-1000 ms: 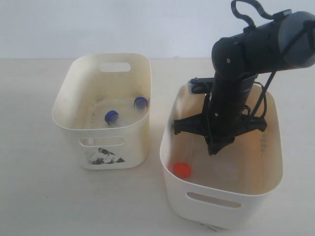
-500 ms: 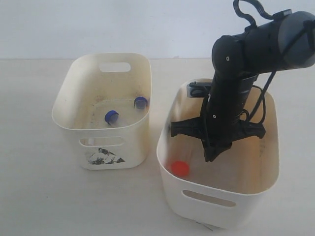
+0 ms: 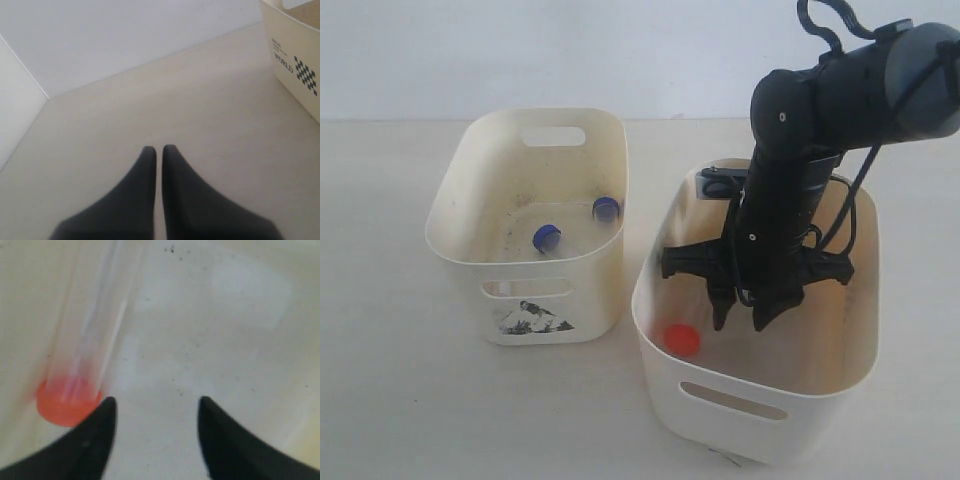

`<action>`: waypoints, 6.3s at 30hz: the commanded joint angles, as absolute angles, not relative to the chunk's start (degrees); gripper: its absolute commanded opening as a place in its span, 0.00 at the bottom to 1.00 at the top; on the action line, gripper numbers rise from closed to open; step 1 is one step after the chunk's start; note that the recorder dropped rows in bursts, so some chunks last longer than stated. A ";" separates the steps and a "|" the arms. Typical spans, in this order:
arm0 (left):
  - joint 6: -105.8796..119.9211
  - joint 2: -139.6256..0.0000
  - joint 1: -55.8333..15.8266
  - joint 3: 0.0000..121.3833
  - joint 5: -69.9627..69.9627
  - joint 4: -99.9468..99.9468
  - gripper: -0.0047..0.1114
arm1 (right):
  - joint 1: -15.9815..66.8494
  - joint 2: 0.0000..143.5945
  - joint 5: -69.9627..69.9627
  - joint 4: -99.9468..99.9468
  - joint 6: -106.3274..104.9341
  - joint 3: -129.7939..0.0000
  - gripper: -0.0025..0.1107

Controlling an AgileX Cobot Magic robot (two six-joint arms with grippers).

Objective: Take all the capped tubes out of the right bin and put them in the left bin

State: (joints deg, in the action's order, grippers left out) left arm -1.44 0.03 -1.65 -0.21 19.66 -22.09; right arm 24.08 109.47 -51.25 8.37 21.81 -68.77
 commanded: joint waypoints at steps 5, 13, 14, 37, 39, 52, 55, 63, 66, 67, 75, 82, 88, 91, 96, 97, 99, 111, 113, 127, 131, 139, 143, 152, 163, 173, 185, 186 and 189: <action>-1.98 0.00 -1.89 0.00 19.53 -21.93 0.08 | 23.90 109.21 -50.72 11.29 22.57 -68.68 0.95; -1.98 0.00 -1.89 0.00 19.53 -21.93 0.08 | 23.90 109.21 -44.72 15.70 21.97 -68.68 0.95; -1.98 0.00 -1.89 0.00 19.53 -21.93 0.08 | 23.90 109.21 -43.63 16.08 21.97 -68.68 0.95; -1.98 0.00 -1.89 0.00 19.53 -21.93 0.08 | 24.01 117.88 -31.13 17.26 22.83 -68.68 0.95; -1.98 0.00 -1.89 0.00 19.53 -21.93 0.08 | 24.01 118.30 -31.64 17.49 23.18 -68.68 0.95; -1.98 0.00 -1.89 0.00 19.53 -21.93 0.08 | 24.01 118.53 -36.82 17.52 20.68 -68.68 0.58; -1.98 0.00 -1.89 0.00 19.53 -21.93 0.08 | 24.01 118.53 -36.59 17.52 22.03 -68.68 0.56; -1.98 0.00 -1.89 0.00 19.53 -21.93 0.08 | 24.01 118.53 -37.18 17.41 24.35 -68.68 0.56; -1.98 0.00 -1.89 0.00 19.53 -21.93 0.08 | 24.01 118.53 -34.68 17.51 26.42 -68.68 0.56; -1.98 0.00 -1.89 0.00 19.53 -21.93 0.08 | 24.01 118.53 -34.43 17.51 26.42 -68.68 0.56; -1.98 0.00 -1.89 0.00 19.53 -21.93 0.08 | 24.01 118.53 -36.98 16.80 26.42 -68.68 0.21; -1.98 0.00 -1.89 0.00 19.53 -21.93 0.08 | 24.01 118.53 -36.86 14.98 26.24 -68.68 0.26; -1.98 0.00 -1.89 0.00 19.53 -21.93 0.08 | 24.01 118.53 -37.55 14.46 25.60 -68.68 0.60; -1.98 0.00 -1.89 0.00 19.53 -21.93 0.08 | 24.01 118.63 -38.47 14.46 25.60 -68.68 0.51; -1.98 0.00 -1.89 0.00 19.53 -21.93 0.08 | 24.01 118.63 -39.25 14.46 25.01 -68.68 0.02; -1.98 0.00 -1.89 0.00 19.53 -21.93 0.08 | 24.01 118.63 -39.54 14.35 24.87 -68.68 0.02; -1.98 0.00 -1.89 0.00 19.53 -21.93 0.08 | 24.01 118.63 -40.54 14.07 24.21 -68.68 0.02; -1.98 0.00 -1.89 0.00 19.53 -21.93 0.08 | 24.01 117.41 -47.52 13.73 15.72 -68.68 0.02; -1.98 0.00 -1.89 0.00 19.53 -21.93 0.08 | 24.01 115.80 -47.64 12.84 15.72 -68.68 0.02; -1.98 0.00 -1.89 0.00 19.53 -21.93 0.08 | 24.01 94.31 -48.93 7.61 12.65 -68.68 0.02; -1.98 0.00 -1.89 0.00 19.53 -21.93 0.08 | 24.01 88.37 -48.90 11.24 7.66 -68.68 0.02; -1.98 0.00 -1.89 0.00 19.53 -21.93 0.08 | 24.01 82.80 -37.50 28.62 -14.09 -68.68 0.02; -1.98 0.00 -1.89 0.00 19.53 -21.93 0.08 | 24.34 86.59 -33.76 48.93 -30.84 -68.68 0.02; -1.98 0.00 -1.89 0.00 19.53 -21.93 0.08 | 34.17 103.08 -16.77 65.51 -56.09 -76.40 0.05; -1.98 0.00 -1.89 0.00 19.53 -21.93 0.08 | 34.61 108.43 -20.06 63.48 -46.94 -81.24 0.02; -1.98 0.00 -1.89 0.00 19.53 -21.93 0.08 | 34.26 88.88 -29.50 38.34 -32.36 -68.48 0.02; -1.98 0.00 -1.89 0.00 19.53 -21.93 0.08 | 34.26 65.21 -33.99 33.20 -31.85 -59.47 0.02; -1.98 0.00 -1.89 0.00 19.53 -21.93 0.08 | 34.26 65.10 -32.45 33.20 -31.85 -59.47 0.02; -1.98 0.00 -1.89 0.00 19.53 -21.93 0.08 | 34.25 61.62 -28.87 25.08 -31.96 -59.47 0.02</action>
